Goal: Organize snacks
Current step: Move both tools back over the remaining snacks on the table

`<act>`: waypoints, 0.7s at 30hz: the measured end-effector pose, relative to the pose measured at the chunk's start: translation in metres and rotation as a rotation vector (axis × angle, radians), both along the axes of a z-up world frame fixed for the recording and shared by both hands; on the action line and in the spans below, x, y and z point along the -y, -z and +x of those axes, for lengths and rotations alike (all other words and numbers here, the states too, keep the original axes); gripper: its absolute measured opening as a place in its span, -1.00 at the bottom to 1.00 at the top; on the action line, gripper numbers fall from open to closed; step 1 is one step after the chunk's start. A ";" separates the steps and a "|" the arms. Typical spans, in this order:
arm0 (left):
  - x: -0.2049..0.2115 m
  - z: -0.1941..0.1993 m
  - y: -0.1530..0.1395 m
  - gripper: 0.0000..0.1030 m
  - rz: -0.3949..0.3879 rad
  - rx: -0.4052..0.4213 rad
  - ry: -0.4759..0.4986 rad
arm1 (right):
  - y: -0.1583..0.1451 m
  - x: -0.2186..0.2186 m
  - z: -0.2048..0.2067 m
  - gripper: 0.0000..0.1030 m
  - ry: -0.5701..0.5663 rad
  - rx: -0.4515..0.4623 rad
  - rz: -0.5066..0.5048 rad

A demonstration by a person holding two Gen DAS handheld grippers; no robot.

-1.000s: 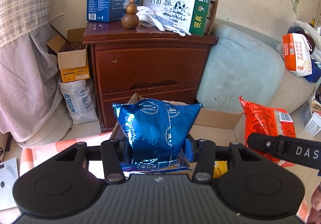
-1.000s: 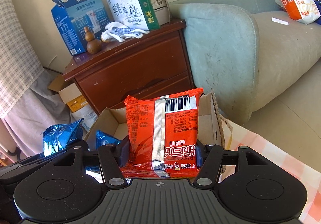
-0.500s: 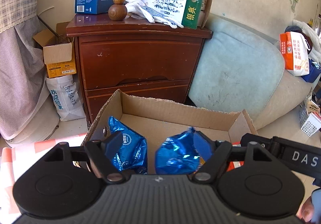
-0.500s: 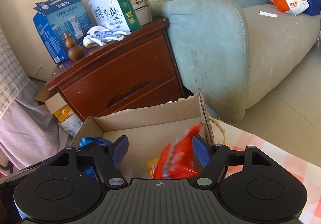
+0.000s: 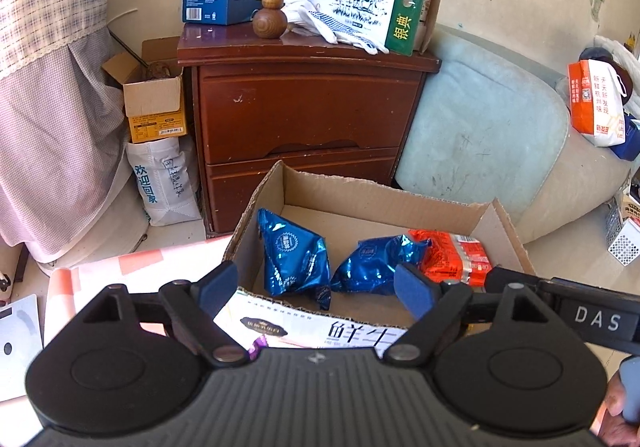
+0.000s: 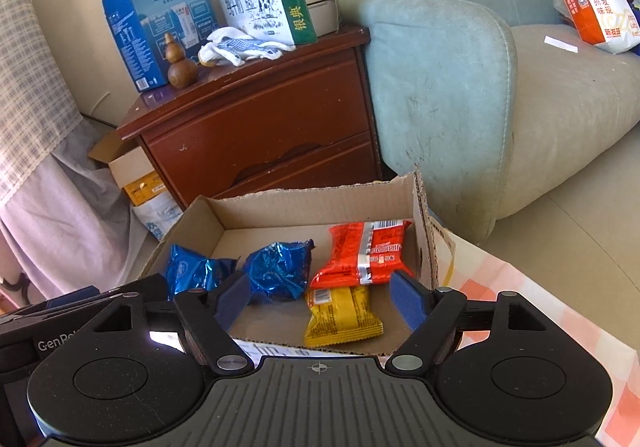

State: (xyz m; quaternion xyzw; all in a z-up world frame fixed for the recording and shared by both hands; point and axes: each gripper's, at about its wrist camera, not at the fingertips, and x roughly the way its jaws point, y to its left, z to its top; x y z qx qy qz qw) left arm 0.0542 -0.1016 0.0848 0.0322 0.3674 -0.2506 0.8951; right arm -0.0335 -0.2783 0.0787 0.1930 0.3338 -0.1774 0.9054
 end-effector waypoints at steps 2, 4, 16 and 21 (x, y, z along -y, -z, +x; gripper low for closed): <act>-0.010 -0.002 0.001 0.65 0.000 -0.018 -0.008 | 0.000 -0.008 -0.004 0.52 -0.027 -0.010 -0.014; -0.018 -0.005 0.002 0.65 0.003 -0.024 -0.016 | 0.000 -0.015 -0.008 0.57 -0.055 -0.023 -0.026; -0.054 -0.044 0.016 0.65 0.038 -0.077 -0.001 | 0.011 -0.025 -0.045 0.60 -0.065 -0.125 0.042; -0.070 -0.059 0.025 0.66 0.056 -0.105 0.000 | 0.019 -0.026 -0.072 0.60 -0.030 -0.177 0.079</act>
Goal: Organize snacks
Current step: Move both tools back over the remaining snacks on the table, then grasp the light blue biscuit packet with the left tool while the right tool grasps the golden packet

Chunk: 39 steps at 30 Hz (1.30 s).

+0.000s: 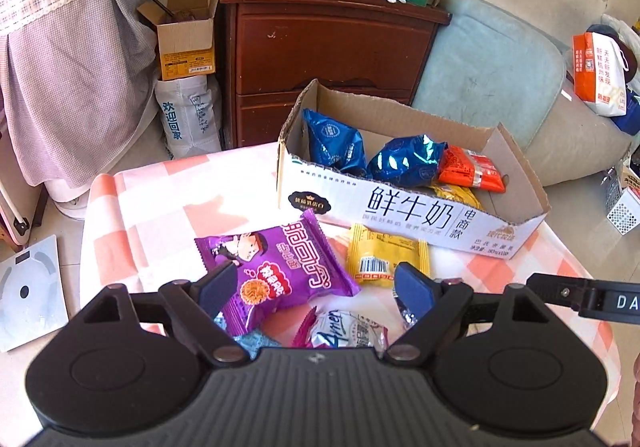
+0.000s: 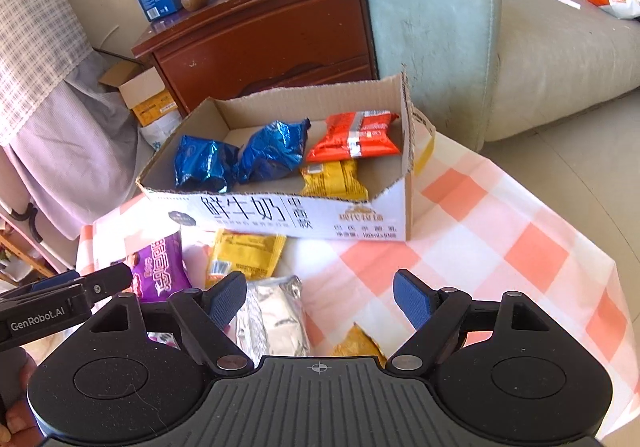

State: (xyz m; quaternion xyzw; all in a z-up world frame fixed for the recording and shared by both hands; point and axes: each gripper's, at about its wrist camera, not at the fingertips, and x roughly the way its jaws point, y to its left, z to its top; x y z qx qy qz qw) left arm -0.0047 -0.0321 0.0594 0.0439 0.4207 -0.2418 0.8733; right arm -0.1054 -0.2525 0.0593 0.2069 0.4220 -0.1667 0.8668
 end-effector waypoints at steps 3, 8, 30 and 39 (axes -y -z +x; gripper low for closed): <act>-0.010 -0.006 0.007 0.66 0.025 -0.008 -0.012 | 0.008 -0.002 -0.014 0.60 0.025 -0.039 0.007; -0.032 -0.014 0.020 0.66 0.043 -0.038 -0.034 | 0.024 -0.002 -0.032 0.60 0.078 -0.099 0.086; -0.028 -0.004 0.073 0.66 0.103 -0.099 -0.075 | 0.060 -0.021 -0.027 0.60 0.215 -0.159 0.270; -0.024 -0.005 0.078 0.59 0.122 -0.081 -0.076 | 0.066 -0.022 -0.020 0.49 0.212 -0.160 0.227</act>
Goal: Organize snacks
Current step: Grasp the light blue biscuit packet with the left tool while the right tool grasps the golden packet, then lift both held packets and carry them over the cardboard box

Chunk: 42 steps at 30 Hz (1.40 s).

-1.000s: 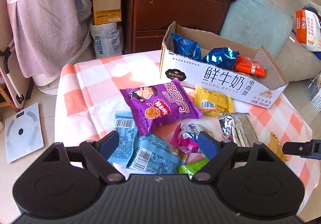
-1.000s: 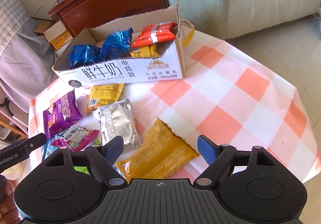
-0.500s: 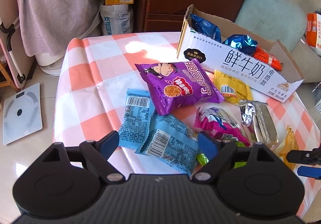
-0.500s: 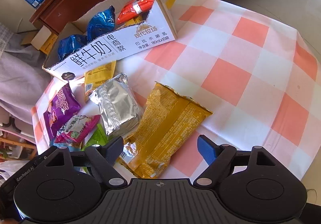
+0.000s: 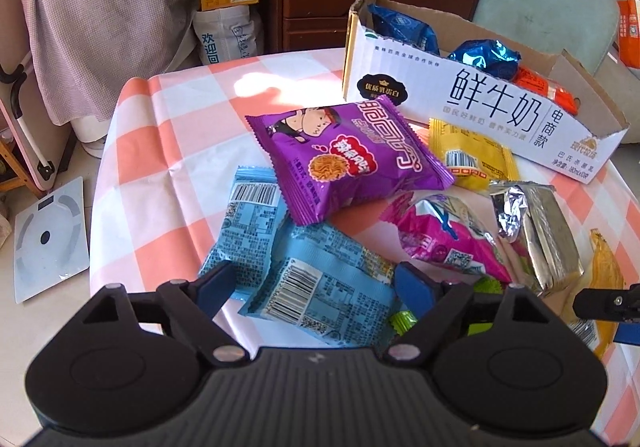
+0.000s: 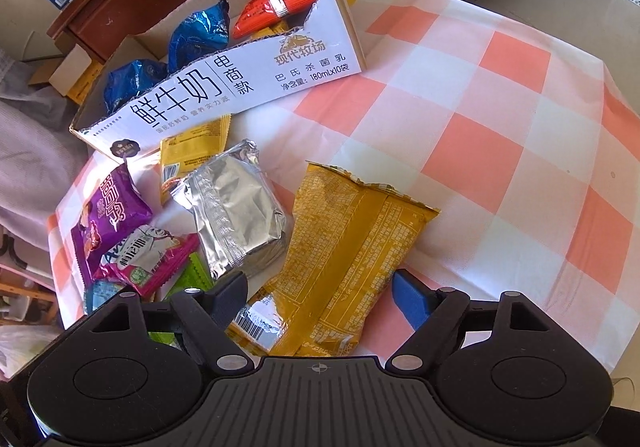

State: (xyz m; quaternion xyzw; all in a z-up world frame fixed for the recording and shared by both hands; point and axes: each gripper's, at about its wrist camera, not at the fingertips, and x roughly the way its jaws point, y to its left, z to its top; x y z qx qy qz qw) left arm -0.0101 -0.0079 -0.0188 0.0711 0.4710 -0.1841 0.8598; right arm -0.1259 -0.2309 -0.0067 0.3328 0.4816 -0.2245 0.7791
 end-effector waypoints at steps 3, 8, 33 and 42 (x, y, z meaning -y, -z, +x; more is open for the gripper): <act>-0.004 -0.003 -0.001 0.36 -0.016 -0.006 0.013 | 0.000 0.000 -0.001 0.33 -0.021 0.007 -0.007; -0.015 -0.009 -0.002 0.17 -0.042 -0.044 0.042 | -0.001 -0.001 -0.001 0.21 -0.073 0.011 -0.032; -0.030 -0.054 0.004 0.42 0.029 0.002 0.188 | 0.008 -0.009 -0.002 0.15 -0.168 -0.025 0.023; -0.033 -0.060 -0.001 0.12 0.040 0.030 0.184 | -0.002 -0.009 -0.004 -0.08 -0.189 0.022 -0.012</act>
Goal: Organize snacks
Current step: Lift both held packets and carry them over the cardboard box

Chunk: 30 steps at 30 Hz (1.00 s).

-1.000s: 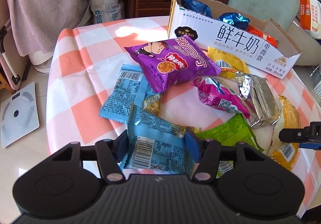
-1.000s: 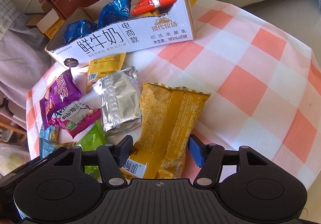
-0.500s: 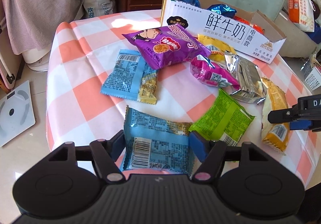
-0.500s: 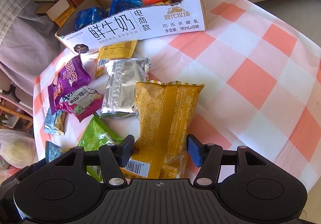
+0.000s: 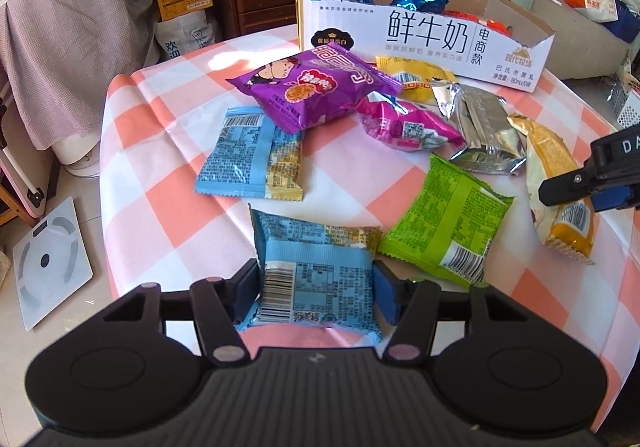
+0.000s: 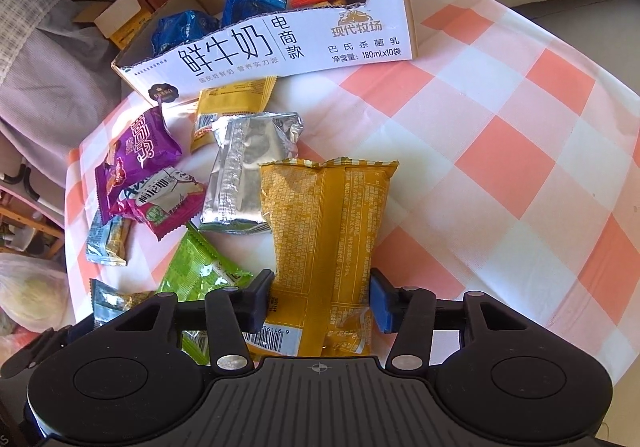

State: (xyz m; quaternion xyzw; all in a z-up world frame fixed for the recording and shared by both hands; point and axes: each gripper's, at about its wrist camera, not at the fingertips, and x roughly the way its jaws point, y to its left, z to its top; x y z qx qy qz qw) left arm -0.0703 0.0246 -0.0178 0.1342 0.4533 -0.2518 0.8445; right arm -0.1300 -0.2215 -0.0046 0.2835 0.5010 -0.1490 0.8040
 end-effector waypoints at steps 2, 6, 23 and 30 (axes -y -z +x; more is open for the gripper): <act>-0.001 -0.002 -0.004 0.12 -0.005 0.013 -0.009 | -0.005 0.001 -0.002 -0.09 -0.003 0.025 0.002; -0.006 -0.003 -0.012 0.12 -0.027 0.027 -0.034 | -0.012 0.001 -0.002 -0.10 -0.009 0.055 -0.004; 0.005 0.000 -0.047 0.12 -0.139 0.090 -0.073 | -0.034 -0.020 0.002 -0.11 -0.109 0.169 -0.051; 0.012 0.014 -0.061 0.12 -0.169 0.089 -0.105 | -0.043 -0.026 0.007 -0.11 -0.136 0.212 -0.073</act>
